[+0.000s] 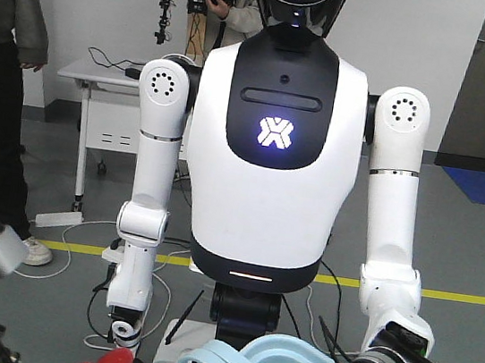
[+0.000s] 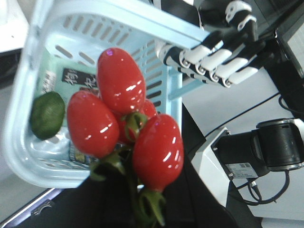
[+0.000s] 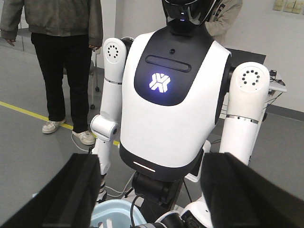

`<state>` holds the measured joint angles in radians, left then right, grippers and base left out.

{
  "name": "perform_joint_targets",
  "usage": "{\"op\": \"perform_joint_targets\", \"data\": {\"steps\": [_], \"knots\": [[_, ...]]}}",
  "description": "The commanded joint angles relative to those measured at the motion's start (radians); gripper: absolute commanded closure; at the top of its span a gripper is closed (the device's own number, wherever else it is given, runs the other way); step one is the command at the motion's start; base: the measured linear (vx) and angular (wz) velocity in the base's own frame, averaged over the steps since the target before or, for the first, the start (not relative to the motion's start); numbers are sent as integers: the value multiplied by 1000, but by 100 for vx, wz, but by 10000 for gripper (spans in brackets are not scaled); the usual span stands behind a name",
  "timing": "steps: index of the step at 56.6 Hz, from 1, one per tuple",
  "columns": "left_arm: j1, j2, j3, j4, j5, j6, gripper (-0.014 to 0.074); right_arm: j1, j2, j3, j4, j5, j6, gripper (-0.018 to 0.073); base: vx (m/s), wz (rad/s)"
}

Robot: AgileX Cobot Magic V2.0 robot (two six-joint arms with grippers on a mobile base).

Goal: Pick snacks and fruit into basket
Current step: 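Lower the strawberry cluster into the basket and open the left gripper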

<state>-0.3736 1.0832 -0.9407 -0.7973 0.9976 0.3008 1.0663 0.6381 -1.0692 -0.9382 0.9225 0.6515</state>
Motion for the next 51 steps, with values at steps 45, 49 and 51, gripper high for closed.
{"op": "perform_joint_targets", "data": {"steps": [45,49,51], "knots": [[-176,313,-25,-235,-236,5,57,-5,4,-22,-67,-40,6,64,0,0],[-175,311,-26,-239,-236,7,-15,-5,4,-22,-67,-39,6,64,0,0],[-175,306,-26,-237,-236,20,-33,-5,4,-22,-67,-37,6,64,0,0]]}}
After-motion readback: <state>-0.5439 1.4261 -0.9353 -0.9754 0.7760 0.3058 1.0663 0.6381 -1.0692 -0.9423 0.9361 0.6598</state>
